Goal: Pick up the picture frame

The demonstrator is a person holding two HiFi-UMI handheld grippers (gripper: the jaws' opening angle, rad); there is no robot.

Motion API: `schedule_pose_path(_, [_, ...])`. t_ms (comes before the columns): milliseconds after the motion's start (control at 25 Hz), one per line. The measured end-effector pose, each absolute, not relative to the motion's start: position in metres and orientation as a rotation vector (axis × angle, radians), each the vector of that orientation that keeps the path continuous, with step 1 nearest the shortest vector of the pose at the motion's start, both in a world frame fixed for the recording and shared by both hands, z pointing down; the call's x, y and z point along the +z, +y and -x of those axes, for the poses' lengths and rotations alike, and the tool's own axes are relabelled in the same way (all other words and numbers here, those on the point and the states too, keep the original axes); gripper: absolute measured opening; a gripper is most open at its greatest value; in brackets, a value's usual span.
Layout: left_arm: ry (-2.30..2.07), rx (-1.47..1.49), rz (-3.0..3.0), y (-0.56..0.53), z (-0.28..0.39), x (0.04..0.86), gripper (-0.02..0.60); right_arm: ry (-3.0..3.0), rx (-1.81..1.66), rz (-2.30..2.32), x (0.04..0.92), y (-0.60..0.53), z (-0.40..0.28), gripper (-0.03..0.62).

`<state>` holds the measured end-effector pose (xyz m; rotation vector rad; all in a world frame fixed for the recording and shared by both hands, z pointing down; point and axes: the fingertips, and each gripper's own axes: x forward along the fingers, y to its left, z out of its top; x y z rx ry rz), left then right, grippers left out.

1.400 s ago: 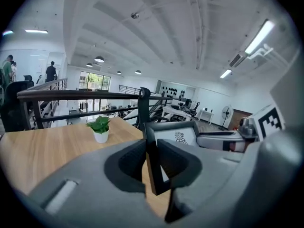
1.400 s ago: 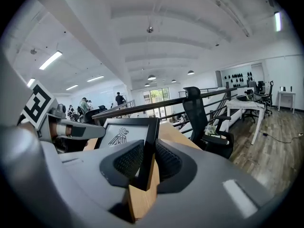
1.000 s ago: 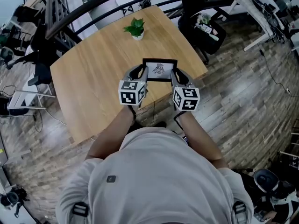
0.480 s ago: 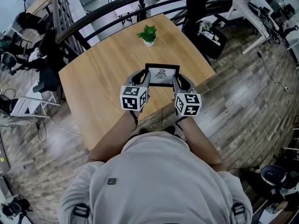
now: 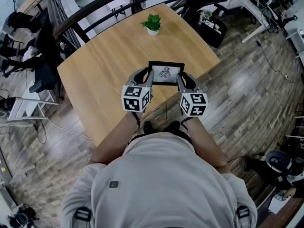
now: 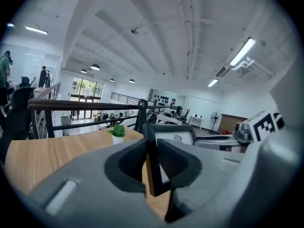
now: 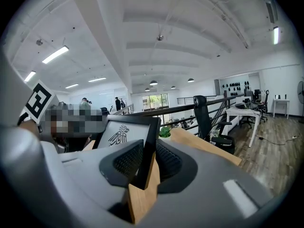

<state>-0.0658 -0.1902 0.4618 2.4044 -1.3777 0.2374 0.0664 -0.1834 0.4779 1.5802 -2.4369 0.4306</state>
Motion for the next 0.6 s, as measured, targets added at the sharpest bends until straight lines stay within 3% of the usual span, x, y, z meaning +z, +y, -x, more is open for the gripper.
schedule_pose_path(600, [-1.457,0.207,-2.41,-0.142,0.015,0.439,0.078,-2.523,0.385,-1.529,0.456,-0.143,-0.117,0.095])
